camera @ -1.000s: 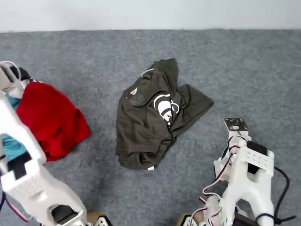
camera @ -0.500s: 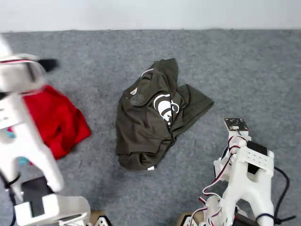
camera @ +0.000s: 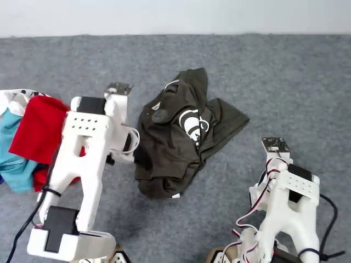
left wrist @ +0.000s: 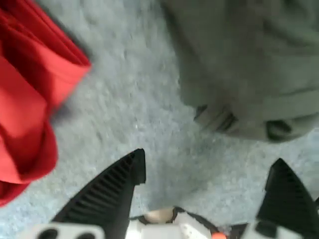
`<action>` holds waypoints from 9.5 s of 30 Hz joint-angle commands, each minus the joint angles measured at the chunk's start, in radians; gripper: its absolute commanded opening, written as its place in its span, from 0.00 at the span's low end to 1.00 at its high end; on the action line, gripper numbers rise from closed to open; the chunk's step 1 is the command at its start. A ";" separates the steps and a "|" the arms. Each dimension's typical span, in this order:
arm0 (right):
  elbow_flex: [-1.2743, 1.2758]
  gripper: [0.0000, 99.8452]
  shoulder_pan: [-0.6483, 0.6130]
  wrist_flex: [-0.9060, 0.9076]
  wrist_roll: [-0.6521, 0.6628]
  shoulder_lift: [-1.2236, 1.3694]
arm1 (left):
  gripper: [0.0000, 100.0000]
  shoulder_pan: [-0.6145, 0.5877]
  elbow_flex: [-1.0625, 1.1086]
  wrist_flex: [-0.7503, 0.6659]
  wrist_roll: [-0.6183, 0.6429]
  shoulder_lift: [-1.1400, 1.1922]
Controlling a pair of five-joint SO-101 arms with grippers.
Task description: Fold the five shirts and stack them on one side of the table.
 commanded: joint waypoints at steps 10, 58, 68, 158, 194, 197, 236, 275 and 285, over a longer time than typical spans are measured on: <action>-0.003 0.18 0.007 -0.010 -0.005 0.001 | 0.37 0.018 0.234 -0.252 -0.017 -0.034; -0.002 0.18 0.007 -0.005 -0.005 0.001 | 0.01 0.218 0.065 -0.450 -0.057 0.374; -0.002 0.18 0.007 -0.007 -0.005 0.001 | 0.01 0.048 -0.418 -0.046 -0.060 0.374; -1.577 0.18 -1.503 0.397 -0.150 1.010 | 0.01 -0.276 -1.033 -0.203 -0.057 0.374; -1.582 0.02 -1.328 0.363 -0.046 1.267 | 0.01 -0.276 -1.036 -0.161 -0.057 0.374; -1.587 0.01 -1.277 0.392 -0.041 1.264 | 0.01 -0.276 -1.036 -0.161 -0.057 0.374; -1.777 0.01 -0.332 0.633 -0.011 0.222 | 0.01 -0.255 -1.066 0.018 -0.055 0.249; -2.286 0.01 -0.318 -0.116 -0.008 0.713 | 0.01 -0.069 -1.807 -0.652 -0.183 0.552; -2.268 0.01 -0.291 0.071 -0.003 0.765 | 0.01 -0.075 -1.813 -0.497 -0.183 0.548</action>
